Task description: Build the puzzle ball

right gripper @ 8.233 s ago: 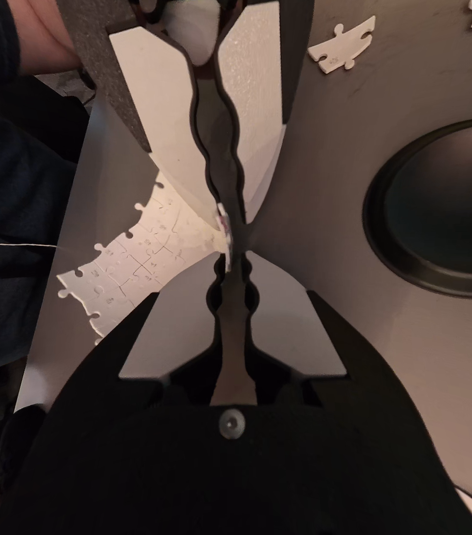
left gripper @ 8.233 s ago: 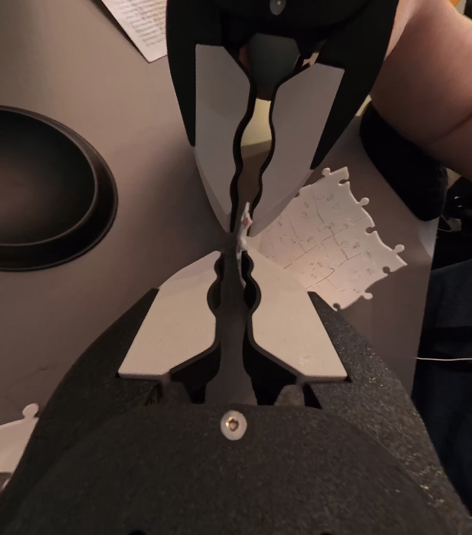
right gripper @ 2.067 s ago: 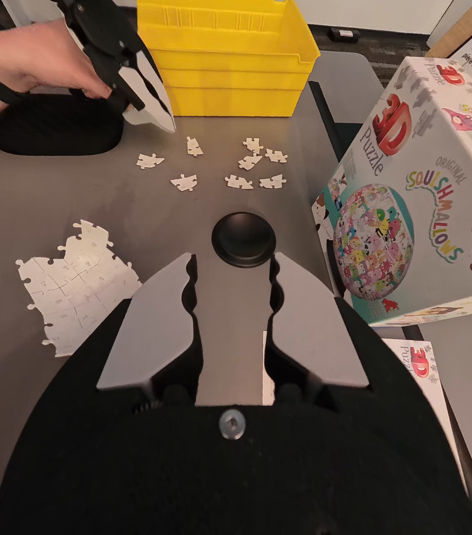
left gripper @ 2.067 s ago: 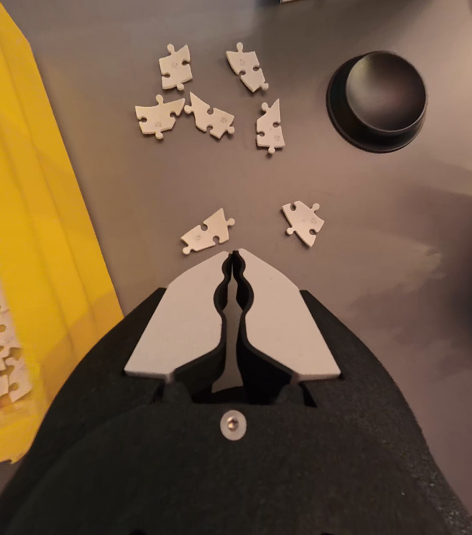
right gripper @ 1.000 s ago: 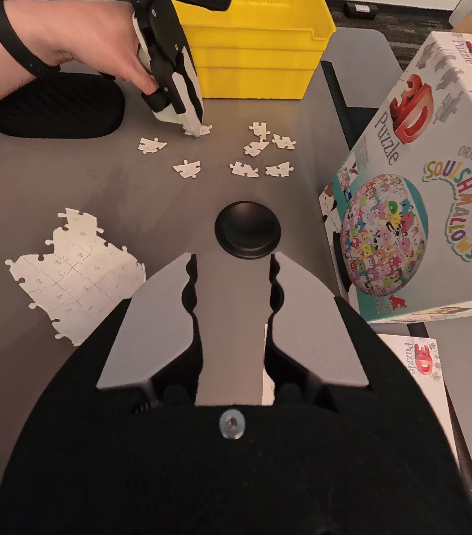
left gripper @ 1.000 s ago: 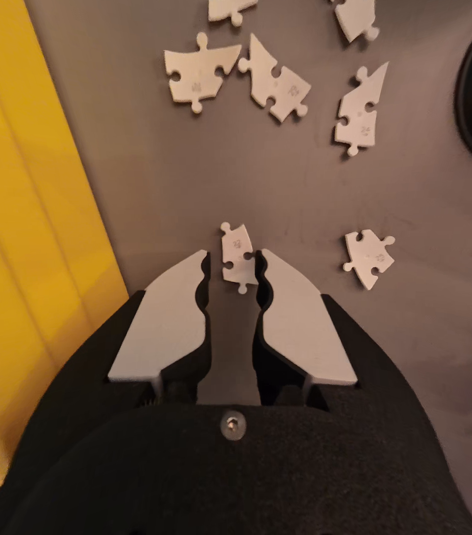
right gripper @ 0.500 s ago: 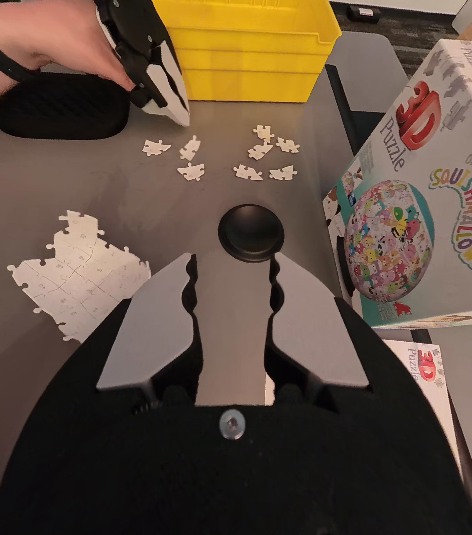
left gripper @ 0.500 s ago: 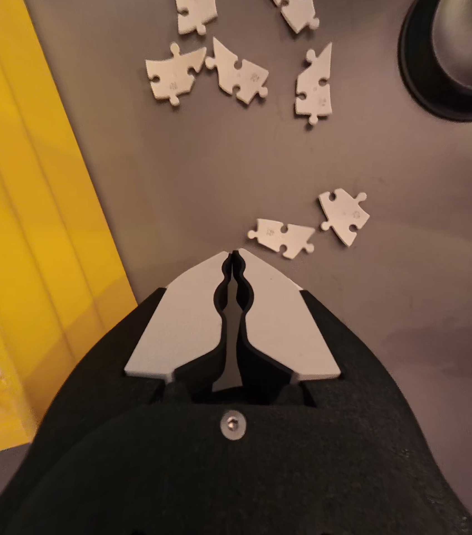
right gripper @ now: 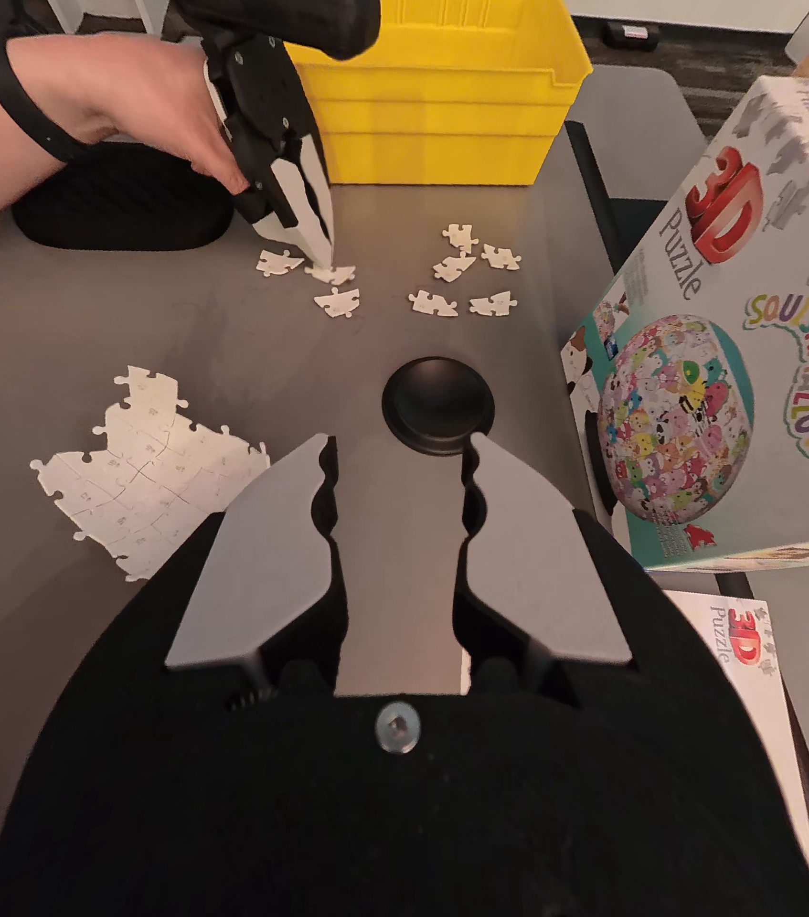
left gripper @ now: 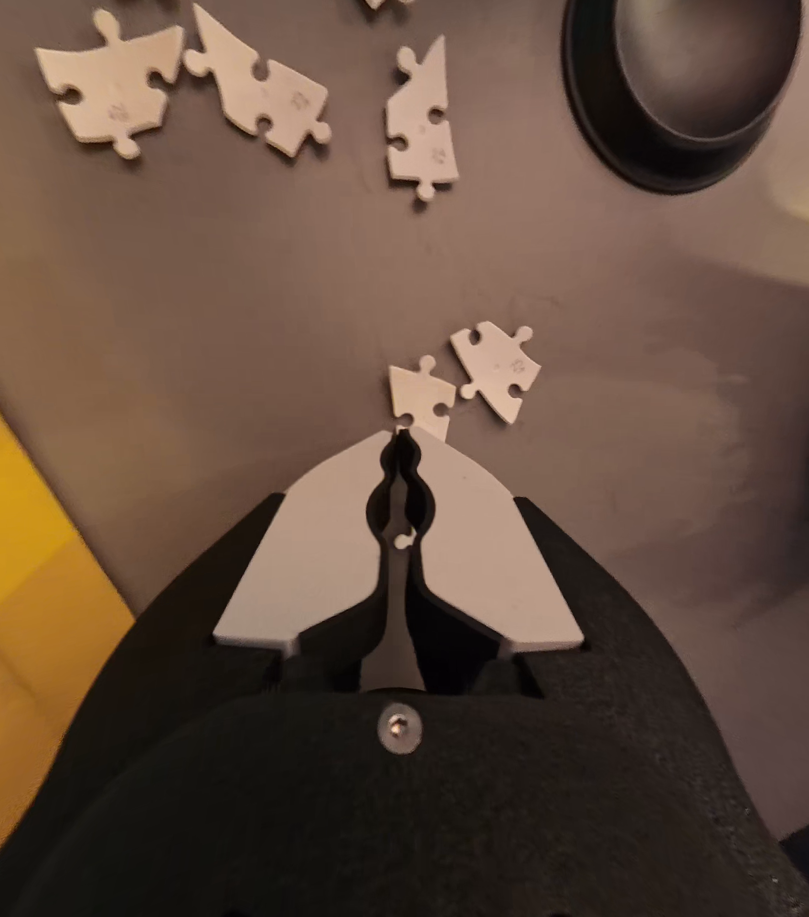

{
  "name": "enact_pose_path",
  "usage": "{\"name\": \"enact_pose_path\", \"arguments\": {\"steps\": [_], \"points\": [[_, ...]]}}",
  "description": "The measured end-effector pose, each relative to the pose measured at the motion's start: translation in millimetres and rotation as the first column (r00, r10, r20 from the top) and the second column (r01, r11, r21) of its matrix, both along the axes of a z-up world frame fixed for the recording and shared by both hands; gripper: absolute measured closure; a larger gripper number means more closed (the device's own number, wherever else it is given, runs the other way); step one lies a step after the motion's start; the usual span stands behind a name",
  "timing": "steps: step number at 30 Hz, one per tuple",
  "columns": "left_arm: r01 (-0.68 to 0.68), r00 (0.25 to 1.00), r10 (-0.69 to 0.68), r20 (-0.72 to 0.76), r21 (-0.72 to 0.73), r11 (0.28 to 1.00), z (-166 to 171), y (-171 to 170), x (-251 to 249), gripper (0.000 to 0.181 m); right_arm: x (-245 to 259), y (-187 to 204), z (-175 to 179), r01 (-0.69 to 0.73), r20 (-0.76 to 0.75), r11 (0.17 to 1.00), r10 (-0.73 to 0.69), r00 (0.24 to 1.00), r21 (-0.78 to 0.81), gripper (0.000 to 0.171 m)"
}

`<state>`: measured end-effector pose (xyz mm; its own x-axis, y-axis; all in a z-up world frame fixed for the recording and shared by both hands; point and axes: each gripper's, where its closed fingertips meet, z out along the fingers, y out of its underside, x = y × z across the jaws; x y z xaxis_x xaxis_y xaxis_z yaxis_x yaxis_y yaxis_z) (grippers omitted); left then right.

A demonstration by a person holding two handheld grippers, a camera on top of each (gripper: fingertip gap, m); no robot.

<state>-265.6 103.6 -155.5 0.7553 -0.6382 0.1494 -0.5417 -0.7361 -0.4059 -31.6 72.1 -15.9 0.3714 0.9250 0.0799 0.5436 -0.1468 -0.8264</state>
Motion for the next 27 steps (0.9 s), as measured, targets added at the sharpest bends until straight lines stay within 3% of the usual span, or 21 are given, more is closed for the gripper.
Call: {"name": "enact_pose_path", "arguments": {"steps": [4,7,9,12,14,17,22,27], "points": [[-0.005,1.000,0.005,0.029,-0.011,1.000,1,0,-1,0.181,-1,-1,1,-0.004,0.011,1.000,0.004,1.000,0.011,0.122],[0.000,0.995,-0.006,0.101,0.058,0.998,14,5,3,0.181,0,0,-2,-0.003,0.014,1.000,0.003,1.000,0.005,0.122],[0.053,0.989,-0.061,0.137,0.067,0.996,21,-1,10,0.156,0,1,-4,0.000,0.018,1.000,0.000,1.000,-0.004,0.122],[0.141,0.990,-0.141,-0.012,0.082,0.987,8,-10,3,0.135,1,1,-7,0.002,0.029,1.000,-0.002,1.000,-0.012,0.122],[0.199,0.973,-0.183,-0.137,0.111,0.974,-1,-9,-4,0.133,0,0,-8,-0.002,0.033,1.000,0.002,0.999,-0.011,0.122],[0.240,0.967,-0.227,-0.118,0.107,0.965,0,-14,4,0.165,-1,-1,-9,-0.005,0.044,1.000,0.006,0.999,-0.009,0.122],[0.252,0.963,-0.235,-0.135,0.129,0.959,-1,-12,4,0.165,-1,-1,-9,-0.005,0.042,1.000,0.005,0.999,-0.014,0.122],[0.315,0.933,-0.242,-0.266,0.284,0.905,21,-10,-1,0.165,-6,-3,-7,-0.020,0.027,1.000,0.020,0.999,-0.013,0.122]]}}
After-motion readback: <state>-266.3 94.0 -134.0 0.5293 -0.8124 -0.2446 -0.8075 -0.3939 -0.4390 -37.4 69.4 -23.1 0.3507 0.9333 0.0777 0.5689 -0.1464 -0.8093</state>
